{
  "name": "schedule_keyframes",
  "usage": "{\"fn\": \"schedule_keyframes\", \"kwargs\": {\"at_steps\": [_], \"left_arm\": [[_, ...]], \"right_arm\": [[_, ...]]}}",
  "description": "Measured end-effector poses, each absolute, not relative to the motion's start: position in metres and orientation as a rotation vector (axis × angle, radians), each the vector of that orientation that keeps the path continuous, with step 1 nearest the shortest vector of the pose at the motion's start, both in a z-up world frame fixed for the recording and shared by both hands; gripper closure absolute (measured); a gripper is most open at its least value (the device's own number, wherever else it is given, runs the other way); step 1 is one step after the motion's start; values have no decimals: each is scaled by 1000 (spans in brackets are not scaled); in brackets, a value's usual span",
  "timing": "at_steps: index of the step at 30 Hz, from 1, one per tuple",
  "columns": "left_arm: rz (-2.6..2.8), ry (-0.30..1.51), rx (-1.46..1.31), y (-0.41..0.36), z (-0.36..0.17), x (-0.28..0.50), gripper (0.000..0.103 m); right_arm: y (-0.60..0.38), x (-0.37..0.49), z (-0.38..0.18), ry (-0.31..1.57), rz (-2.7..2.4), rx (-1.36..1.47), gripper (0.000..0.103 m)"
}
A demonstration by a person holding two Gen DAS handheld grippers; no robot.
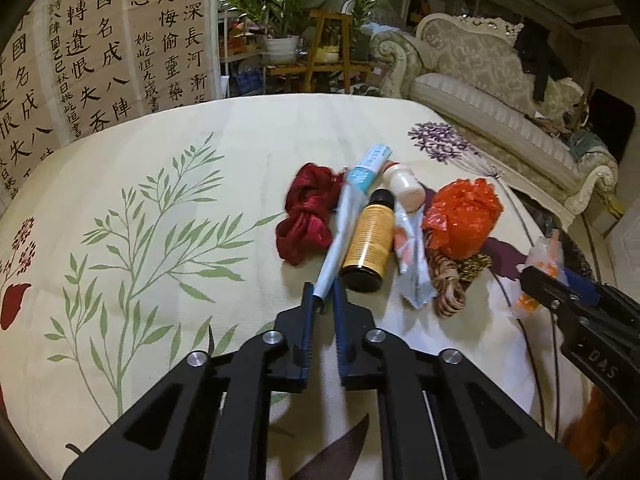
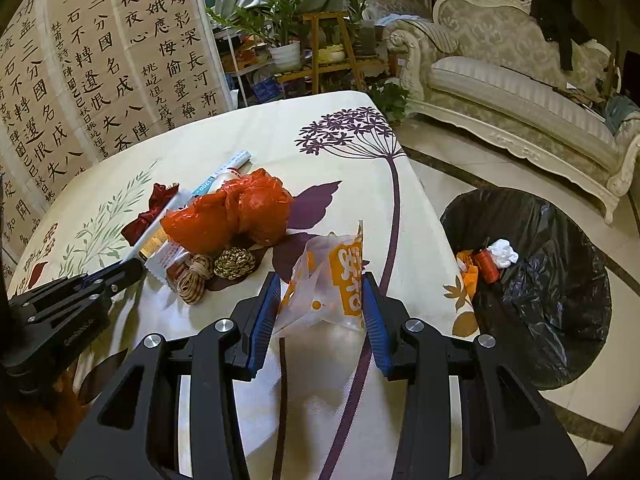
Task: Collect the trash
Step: 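Grasp the clear orange-printed bag with the right tool while the left tool grasps the white tube, then carry the clear bag and white tube toward the black bin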
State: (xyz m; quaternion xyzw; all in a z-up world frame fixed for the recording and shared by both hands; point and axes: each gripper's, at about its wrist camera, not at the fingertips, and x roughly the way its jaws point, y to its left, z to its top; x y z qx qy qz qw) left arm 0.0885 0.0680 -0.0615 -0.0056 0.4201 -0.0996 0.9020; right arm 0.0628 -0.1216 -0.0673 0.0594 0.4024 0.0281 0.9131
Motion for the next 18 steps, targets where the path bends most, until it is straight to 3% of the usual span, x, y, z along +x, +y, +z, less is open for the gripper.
{"fn": "schedule_keyframes", "kwargs": {"at_steps": [18], "left_arm": [[-216,774,-23,66,-35,43,99]], "right_arm": [[-126,42,-54,781,34,108,63]]}}
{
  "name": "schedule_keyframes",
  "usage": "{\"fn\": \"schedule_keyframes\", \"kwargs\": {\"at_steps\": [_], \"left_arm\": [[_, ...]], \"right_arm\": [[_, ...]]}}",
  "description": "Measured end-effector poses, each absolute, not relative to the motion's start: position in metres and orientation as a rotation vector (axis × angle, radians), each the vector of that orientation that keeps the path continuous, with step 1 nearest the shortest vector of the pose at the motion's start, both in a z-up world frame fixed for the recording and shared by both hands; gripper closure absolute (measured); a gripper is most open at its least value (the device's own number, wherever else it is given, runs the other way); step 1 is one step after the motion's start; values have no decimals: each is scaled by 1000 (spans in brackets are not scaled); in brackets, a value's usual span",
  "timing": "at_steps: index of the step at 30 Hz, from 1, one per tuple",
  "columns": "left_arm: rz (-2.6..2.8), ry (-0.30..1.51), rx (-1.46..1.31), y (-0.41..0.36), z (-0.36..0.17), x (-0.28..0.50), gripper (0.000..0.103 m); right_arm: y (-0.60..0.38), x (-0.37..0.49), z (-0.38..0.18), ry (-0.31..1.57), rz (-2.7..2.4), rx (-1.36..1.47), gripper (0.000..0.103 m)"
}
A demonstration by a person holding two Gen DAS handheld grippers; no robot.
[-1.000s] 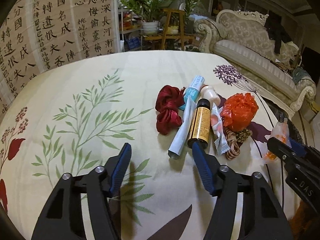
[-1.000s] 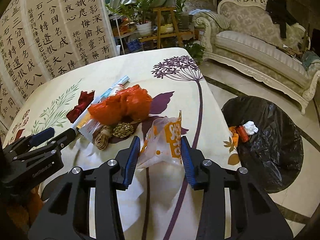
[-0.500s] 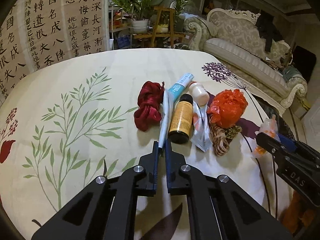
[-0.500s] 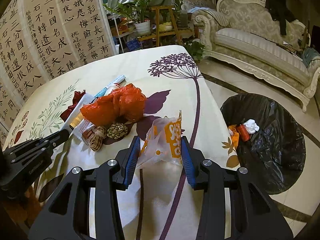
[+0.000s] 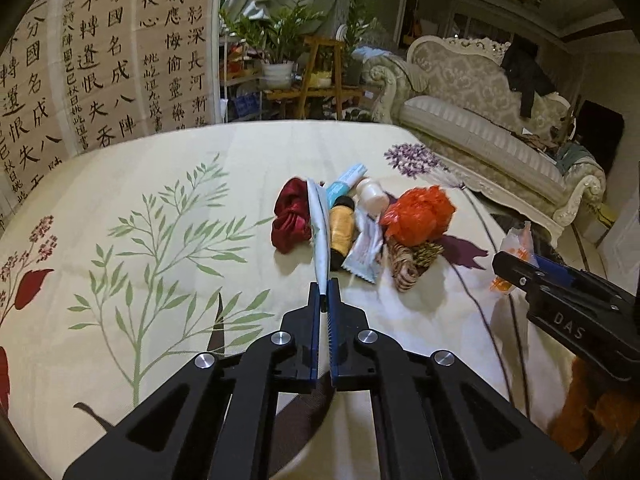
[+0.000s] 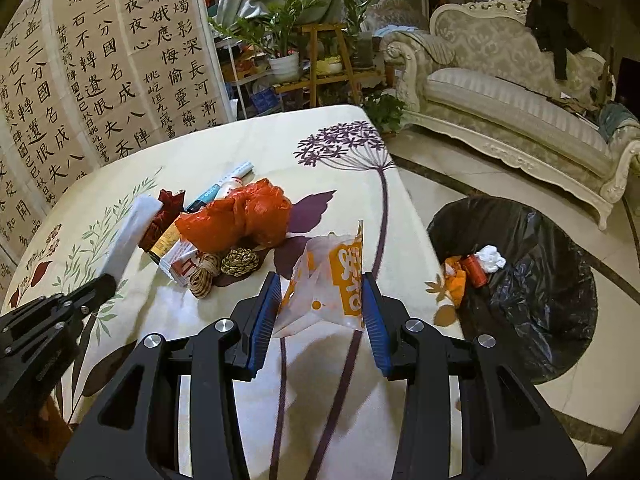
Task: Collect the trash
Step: 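Carry the clear bag and white tube toward the black bin, then open both tools over the bin, dropping the clear bag and white tube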
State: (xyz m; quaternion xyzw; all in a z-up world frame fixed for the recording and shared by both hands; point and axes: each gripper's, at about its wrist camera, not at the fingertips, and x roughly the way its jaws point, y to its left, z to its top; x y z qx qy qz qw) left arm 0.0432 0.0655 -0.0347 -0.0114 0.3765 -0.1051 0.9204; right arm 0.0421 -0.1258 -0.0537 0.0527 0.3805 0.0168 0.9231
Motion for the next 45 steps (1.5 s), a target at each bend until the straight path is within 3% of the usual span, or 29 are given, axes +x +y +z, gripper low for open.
{"fn": "schedule_keyframes", "kwargs": {"at_steps": [18,45], "left_arm": [[-364,694,27,-9,-18,36,99],[-550,707,189,-154,-38,73,99]], "right_arm": [[-197,20,-42,737,-142,145,63],[-304,43,-65,748,-320,196,63]]}}
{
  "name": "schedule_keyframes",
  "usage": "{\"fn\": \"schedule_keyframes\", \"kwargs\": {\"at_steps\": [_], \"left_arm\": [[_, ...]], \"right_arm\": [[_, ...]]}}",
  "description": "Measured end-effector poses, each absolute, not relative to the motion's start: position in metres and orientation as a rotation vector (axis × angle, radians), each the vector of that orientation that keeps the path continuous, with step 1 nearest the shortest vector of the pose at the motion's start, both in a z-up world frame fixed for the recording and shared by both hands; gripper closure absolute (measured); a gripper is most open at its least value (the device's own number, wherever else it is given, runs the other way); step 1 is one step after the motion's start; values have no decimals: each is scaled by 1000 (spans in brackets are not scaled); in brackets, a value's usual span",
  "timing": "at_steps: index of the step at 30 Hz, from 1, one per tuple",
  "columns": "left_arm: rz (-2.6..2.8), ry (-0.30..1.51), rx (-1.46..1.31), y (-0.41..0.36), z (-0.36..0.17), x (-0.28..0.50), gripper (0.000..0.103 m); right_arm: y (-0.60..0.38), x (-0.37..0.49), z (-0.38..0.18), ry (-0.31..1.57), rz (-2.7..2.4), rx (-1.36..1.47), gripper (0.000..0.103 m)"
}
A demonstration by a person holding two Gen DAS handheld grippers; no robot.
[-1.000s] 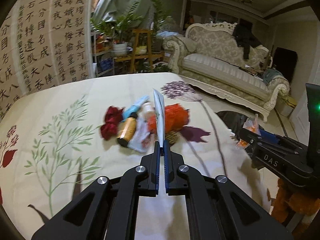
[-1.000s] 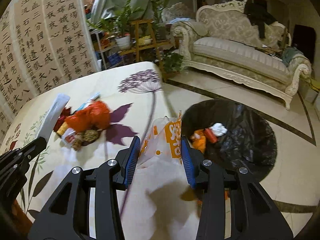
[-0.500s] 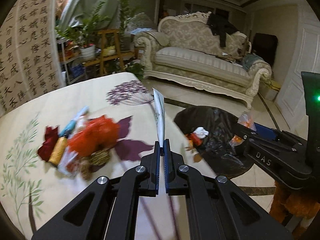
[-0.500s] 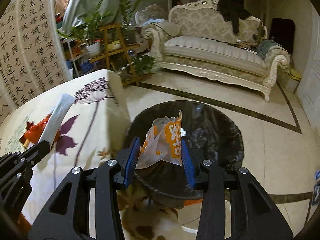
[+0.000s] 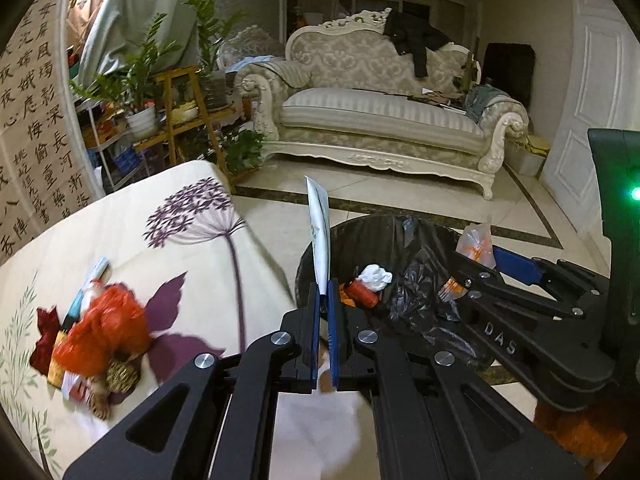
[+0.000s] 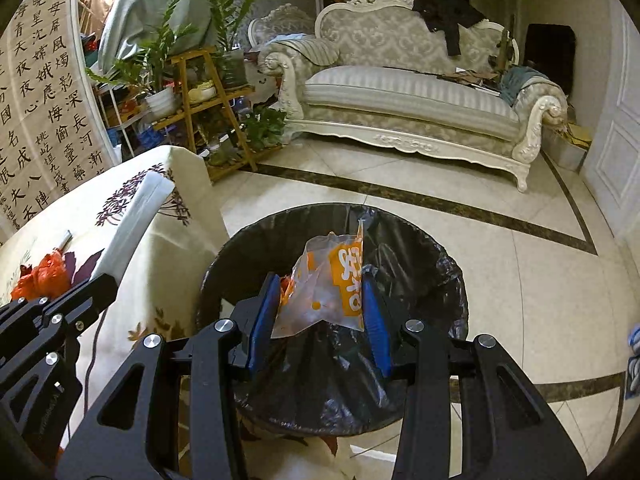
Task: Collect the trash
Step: 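Open both tools over the bin, dropping the clear bag and white tube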
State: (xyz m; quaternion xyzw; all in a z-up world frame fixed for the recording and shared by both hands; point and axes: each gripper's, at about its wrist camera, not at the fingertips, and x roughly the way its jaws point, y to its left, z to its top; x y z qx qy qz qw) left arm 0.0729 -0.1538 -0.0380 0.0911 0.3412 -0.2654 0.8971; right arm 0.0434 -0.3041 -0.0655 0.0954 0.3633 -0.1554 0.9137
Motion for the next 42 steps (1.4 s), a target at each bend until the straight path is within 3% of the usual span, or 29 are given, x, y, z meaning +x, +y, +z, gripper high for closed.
{"fn": "schedule_keyframes", "kwargs": {"at_steps": [2,4,11,14,18,24,42], "left_arm": [[-562,703,208,-162,-40,74,97],[-564,697,230,-168,-41,74,94],[-545,693,222,-167,-44,76,70],[-538,699,220,-166,-45,77,69],[-534,697,213,-165,-44,78,61],[-528,701,207,-162,-44,78,56],[-520,707,191,-151,-45,80,56]], "right_arm": [[-308,45,-67,751,-323,206,61],[-310,44,-69,748,-327,216,53],[-319,38,-72,742,-361,229,50],[-321,37,-73,744,-367,235,50],[-322,37,-74,742,-366,234,48],[-325,35,-73,738,-365,242,40],[-322,38,-67,726,-347,256,26]]}}
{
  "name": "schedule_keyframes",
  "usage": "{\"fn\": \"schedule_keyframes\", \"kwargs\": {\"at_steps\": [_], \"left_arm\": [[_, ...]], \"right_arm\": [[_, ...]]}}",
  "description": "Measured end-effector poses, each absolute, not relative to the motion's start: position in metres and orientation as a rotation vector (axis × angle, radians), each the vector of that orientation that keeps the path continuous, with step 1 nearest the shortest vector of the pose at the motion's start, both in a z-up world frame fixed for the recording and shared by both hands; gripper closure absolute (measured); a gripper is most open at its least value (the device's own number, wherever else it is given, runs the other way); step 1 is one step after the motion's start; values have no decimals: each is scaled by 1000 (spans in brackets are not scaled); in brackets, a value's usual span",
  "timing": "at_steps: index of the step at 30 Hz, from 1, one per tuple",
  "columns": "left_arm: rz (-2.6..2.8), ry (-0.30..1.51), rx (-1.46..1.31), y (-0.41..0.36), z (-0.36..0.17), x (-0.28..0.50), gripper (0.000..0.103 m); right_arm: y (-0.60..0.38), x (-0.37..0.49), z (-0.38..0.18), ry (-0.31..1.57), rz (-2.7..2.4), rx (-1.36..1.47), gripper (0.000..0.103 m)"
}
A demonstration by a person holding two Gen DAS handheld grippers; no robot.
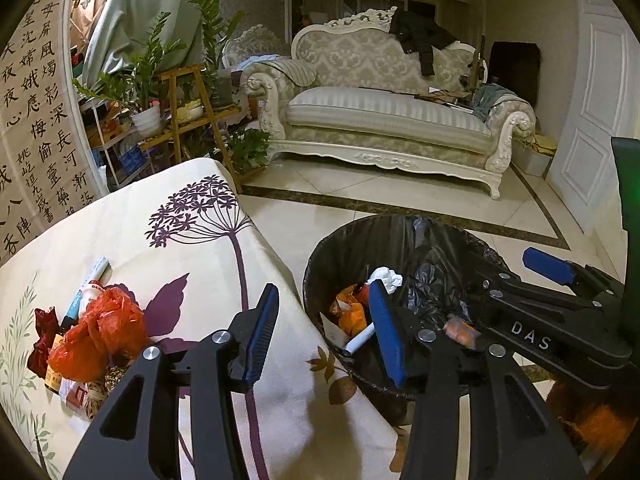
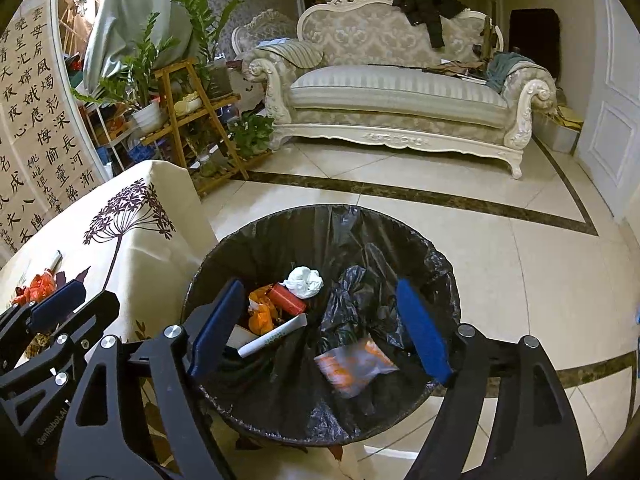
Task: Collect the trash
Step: 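Open both tools over the bin, dropping the clear bag and white tube, then move both open tools back over the remaining items on the table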
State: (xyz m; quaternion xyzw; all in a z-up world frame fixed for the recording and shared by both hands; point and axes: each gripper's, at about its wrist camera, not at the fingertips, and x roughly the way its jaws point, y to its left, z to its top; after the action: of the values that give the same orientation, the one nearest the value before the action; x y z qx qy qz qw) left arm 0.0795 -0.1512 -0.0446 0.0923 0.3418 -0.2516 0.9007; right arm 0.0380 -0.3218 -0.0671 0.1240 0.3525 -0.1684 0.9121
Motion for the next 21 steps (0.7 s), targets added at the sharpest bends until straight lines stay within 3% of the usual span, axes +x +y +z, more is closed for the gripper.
{"fn": "schedule_keyframes", "kwargs": {"at_steps": [14,21], "left_arm": [[-445,690,152,-105,-32,77,54],[-363,686,113,-62,-25,74,45]], "right_arm": [[-288,45,-64,731,-294,235,26],[-251,50,-58,732,-229,214,26]]}}
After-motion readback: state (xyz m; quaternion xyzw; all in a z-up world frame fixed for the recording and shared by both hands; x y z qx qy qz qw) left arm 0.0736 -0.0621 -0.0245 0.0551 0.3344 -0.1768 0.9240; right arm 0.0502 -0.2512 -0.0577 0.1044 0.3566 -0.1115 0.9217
